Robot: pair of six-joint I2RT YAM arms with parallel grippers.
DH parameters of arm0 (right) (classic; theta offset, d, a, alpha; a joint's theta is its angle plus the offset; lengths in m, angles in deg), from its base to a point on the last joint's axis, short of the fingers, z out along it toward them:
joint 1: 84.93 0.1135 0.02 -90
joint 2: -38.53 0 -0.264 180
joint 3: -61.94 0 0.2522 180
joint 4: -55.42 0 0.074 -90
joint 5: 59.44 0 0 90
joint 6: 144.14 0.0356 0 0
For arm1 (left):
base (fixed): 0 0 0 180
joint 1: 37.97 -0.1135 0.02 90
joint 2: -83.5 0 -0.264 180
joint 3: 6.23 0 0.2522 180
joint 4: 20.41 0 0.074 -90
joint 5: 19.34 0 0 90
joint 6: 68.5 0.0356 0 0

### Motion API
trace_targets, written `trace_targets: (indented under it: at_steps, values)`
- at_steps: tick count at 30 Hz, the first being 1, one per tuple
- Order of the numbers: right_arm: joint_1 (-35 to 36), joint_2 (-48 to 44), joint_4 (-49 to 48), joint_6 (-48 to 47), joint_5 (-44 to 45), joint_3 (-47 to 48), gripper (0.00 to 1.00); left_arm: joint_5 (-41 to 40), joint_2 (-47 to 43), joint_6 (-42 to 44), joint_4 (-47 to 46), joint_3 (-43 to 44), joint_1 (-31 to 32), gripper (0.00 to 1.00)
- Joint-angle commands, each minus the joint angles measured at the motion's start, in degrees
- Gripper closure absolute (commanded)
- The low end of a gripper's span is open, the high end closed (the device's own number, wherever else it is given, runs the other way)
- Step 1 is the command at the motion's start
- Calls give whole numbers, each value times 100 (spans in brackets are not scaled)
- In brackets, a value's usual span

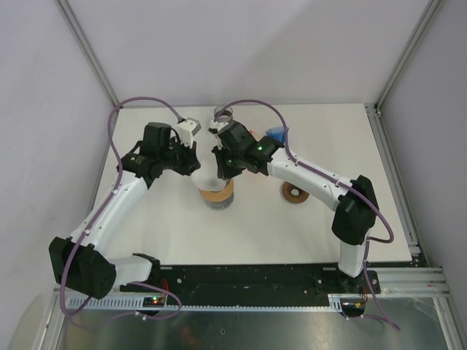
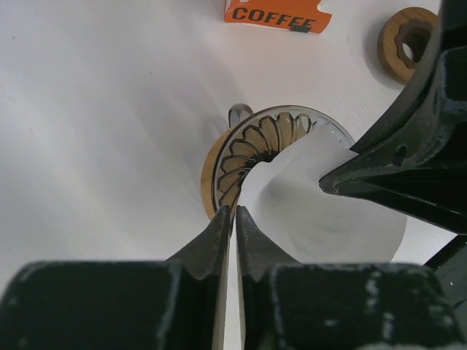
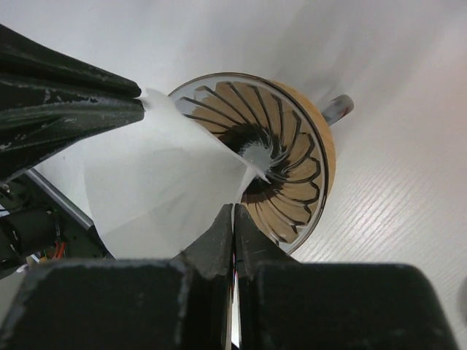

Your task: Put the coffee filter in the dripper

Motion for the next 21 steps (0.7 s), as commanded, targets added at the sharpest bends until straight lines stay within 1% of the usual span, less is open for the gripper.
trace_targets:
  at_steps: [1,3,5,9,13,19,21]
  values:
    - [-51,148,104,-137,145,335,98,24,164,168,-141,-9,-48,93]
    - [-63,177,62,-147,226,342,91,-40,229,189,-160,-12,-59,96]
    - [-82,174,-10,-158,334,313,82,-65,256,197,-191,-12,-68,97]
    - [-133,151,-103,-217,522,277,71,-55,259,216,-258,-13,-71,95]
    - [-131,14,-194,-321,688,263,63,-61,232,248,-266,28,-71,87]
    - [-96,-271,-421,-524,965,192,54,-49,137,284,-275,179,-71,68]
    - [-83,-354,-476,-593,1030,185,52,-63,108,302,-273,204,-75,61]
